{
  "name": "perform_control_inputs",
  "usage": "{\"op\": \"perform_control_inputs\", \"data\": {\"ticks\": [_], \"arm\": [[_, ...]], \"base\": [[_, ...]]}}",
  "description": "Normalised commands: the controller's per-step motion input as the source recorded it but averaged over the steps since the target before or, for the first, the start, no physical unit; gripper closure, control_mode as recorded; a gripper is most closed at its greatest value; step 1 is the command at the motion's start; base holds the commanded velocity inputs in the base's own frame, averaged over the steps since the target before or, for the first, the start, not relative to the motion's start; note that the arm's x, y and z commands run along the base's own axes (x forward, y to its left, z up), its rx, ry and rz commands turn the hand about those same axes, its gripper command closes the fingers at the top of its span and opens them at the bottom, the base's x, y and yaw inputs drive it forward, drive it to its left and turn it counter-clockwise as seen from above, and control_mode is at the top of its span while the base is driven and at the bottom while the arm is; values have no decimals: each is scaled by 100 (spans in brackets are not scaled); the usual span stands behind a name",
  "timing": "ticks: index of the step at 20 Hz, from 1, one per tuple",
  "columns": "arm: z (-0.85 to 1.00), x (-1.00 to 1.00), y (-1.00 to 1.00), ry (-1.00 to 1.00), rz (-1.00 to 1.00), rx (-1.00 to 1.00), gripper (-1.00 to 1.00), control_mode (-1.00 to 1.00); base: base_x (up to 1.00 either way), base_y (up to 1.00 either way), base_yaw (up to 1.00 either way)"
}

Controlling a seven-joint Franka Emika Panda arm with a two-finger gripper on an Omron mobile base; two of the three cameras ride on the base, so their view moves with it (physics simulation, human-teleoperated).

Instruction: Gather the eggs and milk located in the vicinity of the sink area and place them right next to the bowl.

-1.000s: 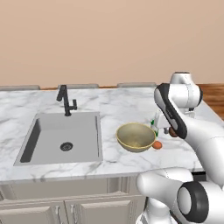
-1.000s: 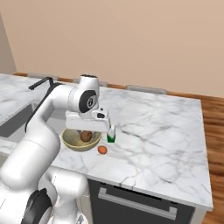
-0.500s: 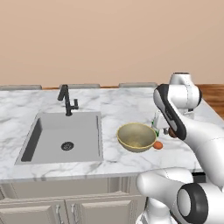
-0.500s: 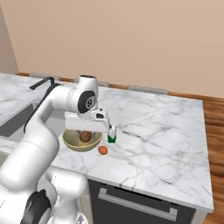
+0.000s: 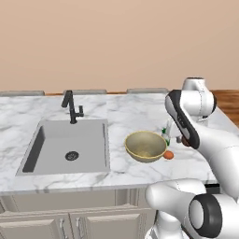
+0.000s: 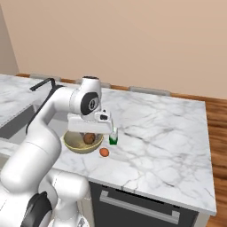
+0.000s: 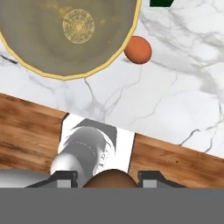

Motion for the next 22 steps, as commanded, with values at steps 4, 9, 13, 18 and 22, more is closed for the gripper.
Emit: {"op": "perform_control_inputs", "data": {"ticks": [4, 9, 13, 18, 22], "arm": [[-1, 0, -30, -13, 28, 0, 100, -100], [-10, -2, -17, -22, 35, 0, 100, -100], [-28, -9, -22, -29, 33, 13, 100, -100], [-21, 0, -24, -12, 33, 32, 100, -100], [-21, 0, 3, 0, 14, 5, 100, -100]], "base": [[0, 0, 0], [0, 0, 0], [0, 0, 0], [0, 0, 0], [0, 0, 0]]}}
